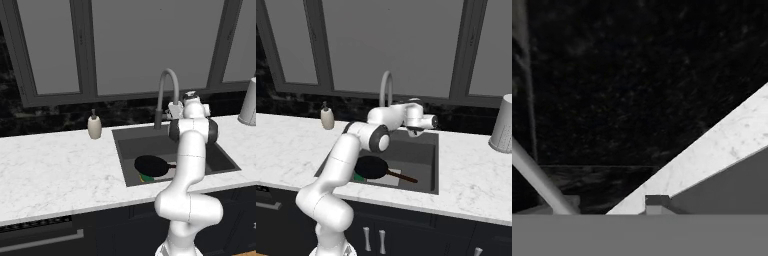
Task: Pick the pan and sponge and place them into the sink. Then turn on the water.
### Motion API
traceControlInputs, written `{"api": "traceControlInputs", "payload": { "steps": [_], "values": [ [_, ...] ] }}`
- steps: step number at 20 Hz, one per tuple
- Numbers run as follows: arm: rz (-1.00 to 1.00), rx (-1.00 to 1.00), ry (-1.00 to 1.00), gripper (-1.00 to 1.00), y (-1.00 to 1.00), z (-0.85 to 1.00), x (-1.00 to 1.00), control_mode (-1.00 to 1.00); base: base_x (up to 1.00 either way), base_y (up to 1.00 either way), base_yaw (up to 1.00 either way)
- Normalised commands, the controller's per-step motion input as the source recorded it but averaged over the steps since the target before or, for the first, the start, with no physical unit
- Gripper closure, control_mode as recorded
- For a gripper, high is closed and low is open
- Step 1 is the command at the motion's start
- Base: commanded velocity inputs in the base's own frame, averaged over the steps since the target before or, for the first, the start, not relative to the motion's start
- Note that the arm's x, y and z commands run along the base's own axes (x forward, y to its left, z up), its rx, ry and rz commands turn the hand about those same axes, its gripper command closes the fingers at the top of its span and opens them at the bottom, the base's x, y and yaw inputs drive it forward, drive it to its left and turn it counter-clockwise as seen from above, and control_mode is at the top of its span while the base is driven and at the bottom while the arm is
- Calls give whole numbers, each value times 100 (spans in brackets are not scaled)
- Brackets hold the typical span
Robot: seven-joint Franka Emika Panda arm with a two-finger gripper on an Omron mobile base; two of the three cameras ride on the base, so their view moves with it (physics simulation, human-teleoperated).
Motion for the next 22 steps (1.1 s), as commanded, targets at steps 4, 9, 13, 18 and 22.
{"api": "traceControlInputs", "payload": {
  "steps": [4,9,13,18,22],
  "values": [
    [-1,10,19,100,-25,-47,0,-100,0,0,0],
    [-1,8,18,100,-20,-45,0,-100,0,0,0],
    [-1,7,19,100,-20,-43,0,-100,0,0,0],
    [0,2,12,100,-9,-35,0,-100,0,0,0],
    [0,0,2,100,0,-3,0,-100,0,0,0]
  ]
}}
